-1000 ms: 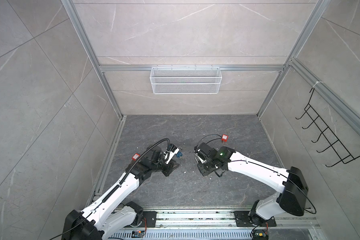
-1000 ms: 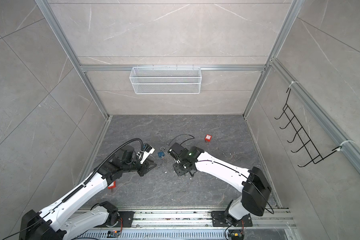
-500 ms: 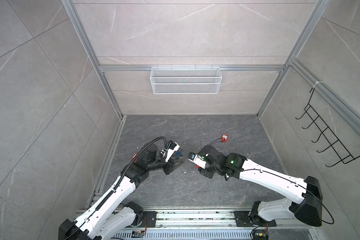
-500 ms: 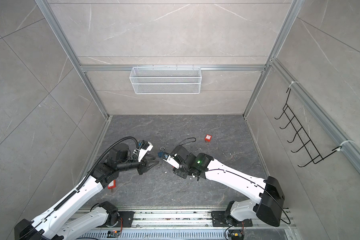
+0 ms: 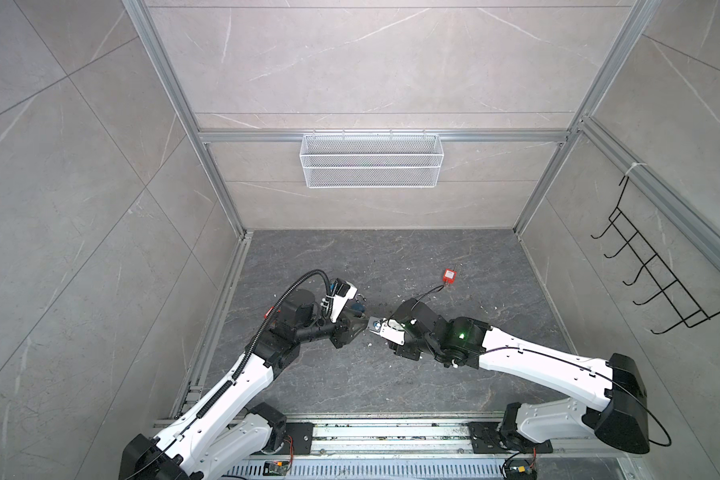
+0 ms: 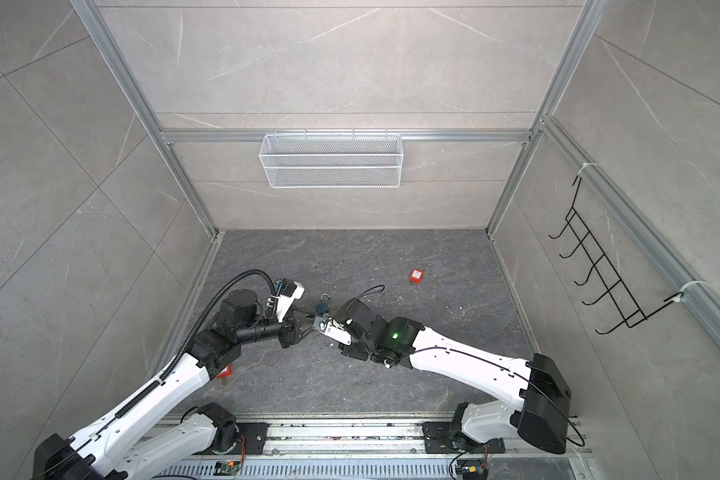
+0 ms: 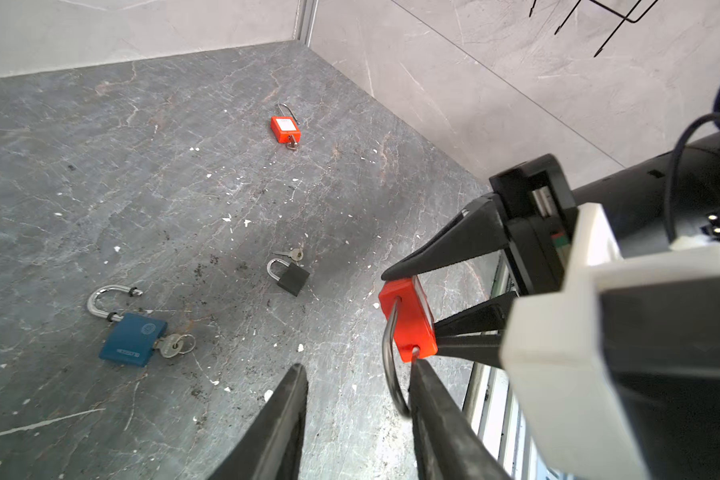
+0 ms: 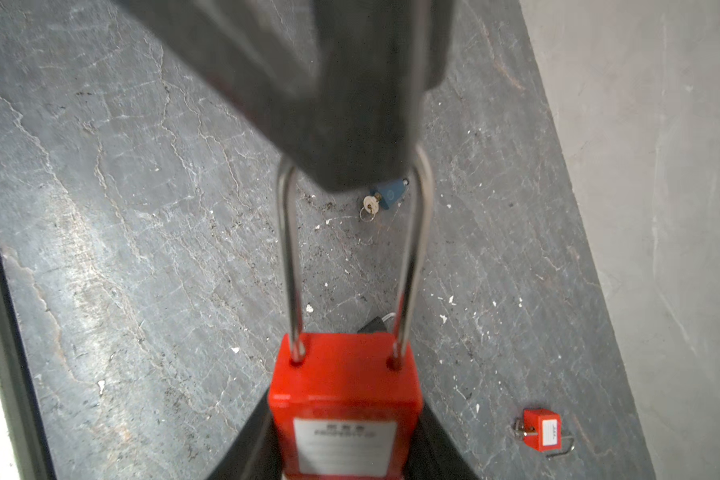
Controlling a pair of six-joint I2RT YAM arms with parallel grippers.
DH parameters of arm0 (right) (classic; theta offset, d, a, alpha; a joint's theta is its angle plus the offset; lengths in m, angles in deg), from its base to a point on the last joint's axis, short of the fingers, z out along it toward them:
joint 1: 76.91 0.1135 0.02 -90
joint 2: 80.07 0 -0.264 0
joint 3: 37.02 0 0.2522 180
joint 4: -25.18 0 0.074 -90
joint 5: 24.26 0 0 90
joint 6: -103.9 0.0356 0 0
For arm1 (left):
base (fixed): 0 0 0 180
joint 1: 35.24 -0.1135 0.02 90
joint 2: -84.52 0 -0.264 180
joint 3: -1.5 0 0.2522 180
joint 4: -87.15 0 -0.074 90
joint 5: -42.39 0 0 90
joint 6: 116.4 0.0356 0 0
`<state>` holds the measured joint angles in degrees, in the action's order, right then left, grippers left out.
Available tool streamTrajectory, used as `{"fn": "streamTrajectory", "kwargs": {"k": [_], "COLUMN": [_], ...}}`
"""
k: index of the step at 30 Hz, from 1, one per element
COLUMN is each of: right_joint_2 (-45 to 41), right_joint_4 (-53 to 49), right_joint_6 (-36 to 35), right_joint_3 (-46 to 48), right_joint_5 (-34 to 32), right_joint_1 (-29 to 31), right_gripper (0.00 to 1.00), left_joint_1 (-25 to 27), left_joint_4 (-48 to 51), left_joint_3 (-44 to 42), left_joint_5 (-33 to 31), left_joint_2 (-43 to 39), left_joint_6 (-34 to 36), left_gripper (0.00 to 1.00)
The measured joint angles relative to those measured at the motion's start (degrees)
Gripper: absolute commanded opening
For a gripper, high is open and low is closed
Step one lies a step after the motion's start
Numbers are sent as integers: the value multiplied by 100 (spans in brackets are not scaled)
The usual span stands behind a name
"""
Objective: Lock with the key
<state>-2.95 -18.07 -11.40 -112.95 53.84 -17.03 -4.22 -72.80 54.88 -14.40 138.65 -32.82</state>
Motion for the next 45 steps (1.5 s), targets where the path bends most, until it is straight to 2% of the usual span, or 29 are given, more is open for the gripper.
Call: {"fn": "streamTrajectory", "kwargs": {"k": [4,11,17,19,28,31,35,39,45], "right_joint_2": [-4,-7,-9,-9,-208,-588,-1080,-1263,-1106], "right_joint_4": [92,214,278,280,269,125,-472,-1034,-1510], "right_joint_6": [-72,-229,-345,-358,-514,-608,-557,-546,-588], "right_joint_3": [0,0,0,0,11,42,-118,-365,-472], "right_joint_5": [-116,-382,-509,-529,-535,-214,739,1311,1952], "right_joint_1": [59,131,138,149,162,120,-271,-566,-732], "right_gripper": [30,30,31,35,68,71,71,65,58], "left_joint_1": [0,0,0,0,0,0,0,0,24], "left_joint_4": [-87,-153,-175,-177,-199,-208,-219,-273,-306], "left_joint_3": [-13,-66,-66,-66,-66,-66,-74,-118,-118], "left_joint_5": [68,269,446,481,603,634,839,1134,1528], "left_joint_2": [76,94,103,105,96,33,-168,-411,-494], "left_joint_6": [-103,-142,-136,-133,-66,83,372,706,1132], "left_gripper": [32,11,0,0,0,0,0,0,0]}}
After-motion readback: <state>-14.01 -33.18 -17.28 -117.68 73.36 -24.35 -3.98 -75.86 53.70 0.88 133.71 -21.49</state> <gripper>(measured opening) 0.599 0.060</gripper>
